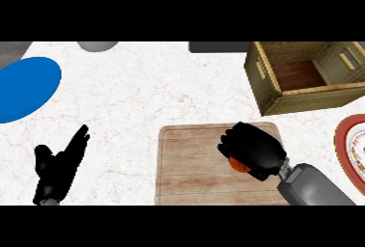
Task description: Pick the tomato from the cutting board and place it in the basket
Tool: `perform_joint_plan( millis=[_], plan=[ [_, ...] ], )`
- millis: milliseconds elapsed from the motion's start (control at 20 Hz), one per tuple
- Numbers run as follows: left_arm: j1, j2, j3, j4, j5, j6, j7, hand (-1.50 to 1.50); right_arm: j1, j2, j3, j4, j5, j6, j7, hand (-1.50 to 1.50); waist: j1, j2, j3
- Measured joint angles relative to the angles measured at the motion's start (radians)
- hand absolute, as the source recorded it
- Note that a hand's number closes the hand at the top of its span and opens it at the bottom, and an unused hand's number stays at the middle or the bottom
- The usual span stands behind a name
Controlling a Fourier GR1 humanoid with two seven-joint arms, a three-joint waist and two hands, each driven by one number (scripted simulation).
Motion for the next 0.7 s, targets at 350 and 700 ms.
perform_joint_plan(
  millis=[350, 700],
  plan=[
    [0.02, 0.002, 0.008, -0.018, -0.015, 0.011, 0.018, 0.0, 0.033, 0.092, -0.063, -0.007, 0.01, 0.085, 0.202, 1.5, -0.018, -0.003, -0.003],
    [0.05, 0.01, 0.022, -0.031, -0.007, 0.001, 0.012, 0.0, 0.107, 0.32, -0.127, -0.182, -0.028, 0.213, 0.602, 1.5, -0.042, -0.008, -0.003]
  ],
)
